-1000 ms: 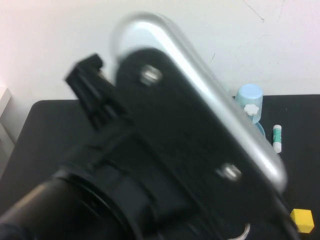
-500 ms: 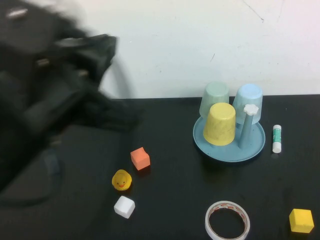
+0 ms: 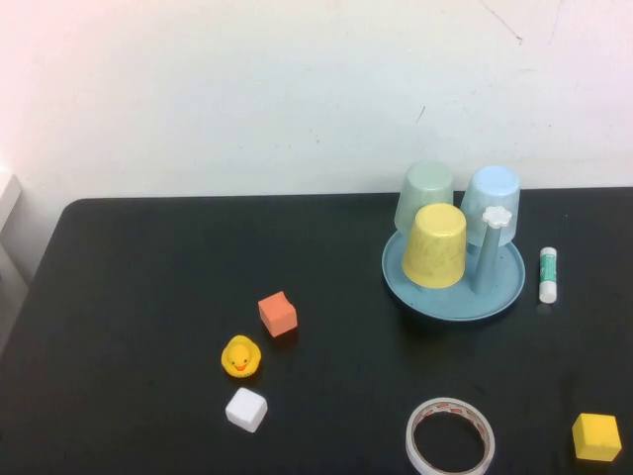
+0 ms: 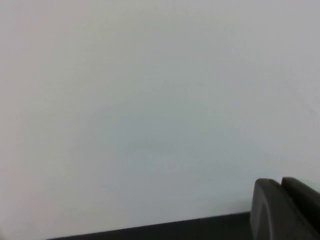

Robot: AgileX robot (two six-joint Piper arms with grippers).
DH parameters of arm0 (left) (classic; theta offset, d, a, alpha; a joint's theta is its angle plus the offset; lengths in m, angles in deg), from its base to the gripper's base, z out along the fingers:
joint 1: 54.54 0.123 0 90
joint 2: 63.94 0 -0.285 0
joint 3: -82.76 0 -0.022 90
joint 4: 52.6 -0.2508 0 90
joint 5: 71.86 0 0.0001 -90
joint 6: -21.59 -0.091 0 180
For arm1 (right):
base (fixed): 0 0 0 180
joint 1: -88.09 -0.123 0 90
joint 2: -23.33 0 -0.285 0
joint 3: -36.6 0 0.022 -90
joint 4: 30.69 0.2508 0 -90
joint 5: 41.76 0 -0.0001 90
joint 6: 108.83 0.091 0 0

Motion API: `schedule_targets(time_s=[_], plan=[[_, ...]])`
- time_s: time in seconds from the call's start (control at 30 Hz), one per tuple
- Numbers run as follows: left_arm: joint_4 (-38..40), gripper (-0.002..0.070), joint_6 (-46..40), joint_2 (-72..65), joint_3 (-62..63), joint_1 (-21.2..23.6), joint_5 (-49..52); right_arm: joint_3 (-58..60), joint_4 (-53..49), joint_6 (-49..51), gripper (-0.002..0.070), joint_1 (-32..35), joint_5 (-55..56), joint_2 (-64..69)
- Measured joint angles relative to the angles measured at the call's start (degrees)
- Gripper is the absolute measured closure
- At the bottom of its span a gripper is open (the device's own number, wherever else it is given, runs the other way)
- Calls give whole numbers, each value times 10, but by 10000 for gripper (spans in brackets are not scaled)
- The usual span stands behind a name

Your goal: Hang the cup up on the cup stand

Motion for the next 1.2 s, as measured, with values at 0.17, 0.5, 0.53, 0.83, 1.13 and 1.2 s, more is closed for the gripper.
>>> schedule_targets(time_s=[0.17,0.5,0.53,0.83,1.13,1.2], plan=[[-2,676,33,121,-92,126,12,0,0,0,678,0,-1,0],[-5,676,43,205,-169,281,53,0,0,0,678,0,-1,0],[-5,676,43,205,-169,286,55,0,0,0,678,0,-1,0],[-513,676,476,205,-173,292,194,0,0,0,678,0,-7,0],[-1015,676,977,234,-223,292,242,0,0,0,678,0,-10,0],[-1015,676,980,240,-249,292,226,0,0,0,678,0,-10,0]])
